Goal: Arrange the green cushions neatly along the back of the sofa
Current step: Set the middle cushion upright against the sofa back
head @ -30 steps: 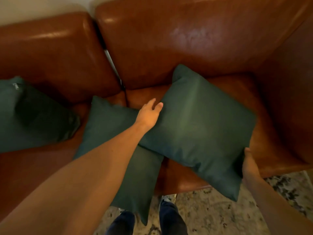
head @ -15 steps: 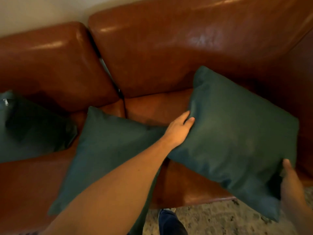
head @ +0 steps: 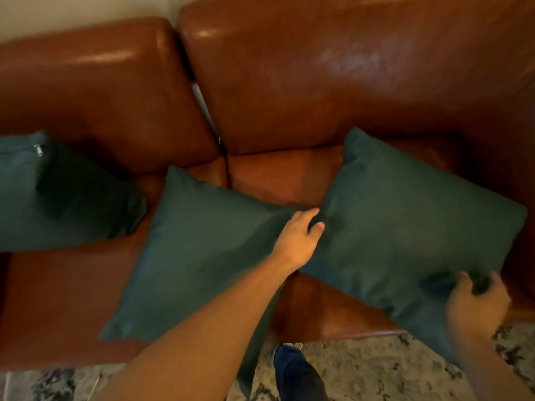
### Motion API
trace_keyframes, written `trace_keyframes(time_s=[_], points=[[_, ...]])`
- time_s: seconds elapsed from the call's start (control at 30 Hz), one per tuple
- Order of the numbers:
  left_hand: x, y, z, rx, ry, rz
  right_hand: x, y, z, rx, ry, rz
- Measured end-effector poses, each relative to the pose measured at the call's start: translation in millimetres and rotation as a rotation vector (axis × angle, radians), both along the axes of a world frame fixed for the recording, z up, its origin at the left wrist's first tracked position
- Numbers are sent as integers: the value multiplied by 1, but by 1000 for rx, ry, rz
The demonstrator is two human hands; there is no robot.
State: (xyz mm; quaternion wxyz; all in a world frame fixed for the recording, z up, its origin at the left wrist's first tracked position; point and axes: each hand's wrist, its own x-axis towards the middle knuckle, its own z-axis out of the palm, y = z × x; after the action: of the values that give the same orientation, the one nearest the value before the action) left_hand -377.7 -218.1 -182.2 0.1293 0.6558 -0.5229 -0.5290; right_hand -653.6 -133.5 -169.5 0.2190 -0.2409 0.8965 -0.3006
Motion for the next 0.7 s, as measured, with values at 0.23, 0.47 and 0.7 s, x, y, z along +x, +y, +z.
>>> trace_keyframes(time_s=[0.23,0.47,0.7], points=[[146,53,20,-294,-485,170,194,34,-3,112,-405,284],[266,55,1,42,-549,412,280,35,-56,423,-925,-37],[314,36,-26,293,-188,521,285,44,-127,387,-940,-117]])
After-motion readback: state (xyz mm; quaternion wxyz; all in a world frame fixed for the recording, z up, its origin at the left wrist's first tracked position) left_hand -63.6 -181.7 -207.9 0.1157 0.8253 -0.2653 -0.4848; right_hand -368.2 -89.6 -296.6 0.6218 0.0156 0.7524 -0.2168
